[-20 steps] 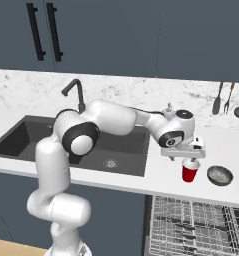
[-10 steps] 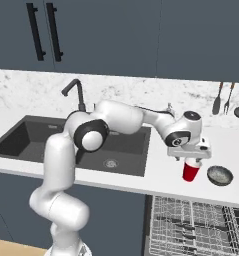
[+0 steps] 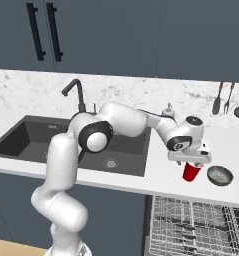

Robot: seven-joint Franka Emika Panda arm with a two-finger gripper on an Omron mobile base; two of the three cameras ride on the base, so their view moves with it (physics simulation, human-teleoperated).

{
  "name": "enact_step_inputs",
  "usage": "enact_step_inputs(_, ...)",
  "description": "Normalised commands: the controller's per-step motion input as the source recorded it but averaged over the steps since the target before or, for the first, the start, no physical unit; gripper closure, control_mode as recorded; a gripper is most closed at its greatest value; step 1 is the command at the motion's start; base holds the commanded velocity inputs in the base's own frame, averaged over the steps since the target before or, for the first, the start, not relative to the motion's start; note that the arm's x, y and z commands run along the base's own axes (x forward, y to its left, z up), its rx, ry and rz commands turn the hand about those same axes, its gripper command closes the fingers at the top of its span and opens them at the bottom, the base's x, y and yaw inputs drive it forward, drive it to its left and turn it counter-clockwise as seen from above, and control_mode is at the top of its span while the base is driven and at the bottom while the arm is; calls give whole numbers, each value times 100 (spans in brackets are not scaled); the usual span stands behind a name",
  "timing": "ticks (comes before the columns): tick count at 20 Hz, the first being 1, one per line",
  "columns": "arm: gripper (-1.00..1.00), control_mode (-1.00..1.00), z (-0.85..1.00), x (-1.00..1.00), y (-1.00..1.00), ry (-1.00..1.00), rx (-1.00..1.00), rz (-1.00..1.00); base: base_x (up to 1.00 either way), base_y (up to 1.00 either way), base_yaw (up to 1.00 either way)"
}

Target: Pick up the cup and bowl from the counter, place them in the dishwasher, and close the dishwasher door.

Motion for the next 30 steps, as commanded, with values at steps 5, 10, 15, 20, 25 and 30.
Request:
enact_step_inputs(5,100,-100,-10,-30,23,0,0,3,0,0,0)
enact_step_inputs(10,100,-100,0,-57,43,0,2,0,0,0,0)
enact_step_inputs(15,100,-100,0,-98,43,0,7,-5,0,0,0)
enact_step_inputs(20,100,-100,0,-100,24,0,3,-11,0,0,0)
enact_step_inputs(25,100,-100,0,-100,17,1,2,-12,0,0,0)
enact_step_inputs(30,100,-100,0,-100,17,8,11,-13,0,0,0)
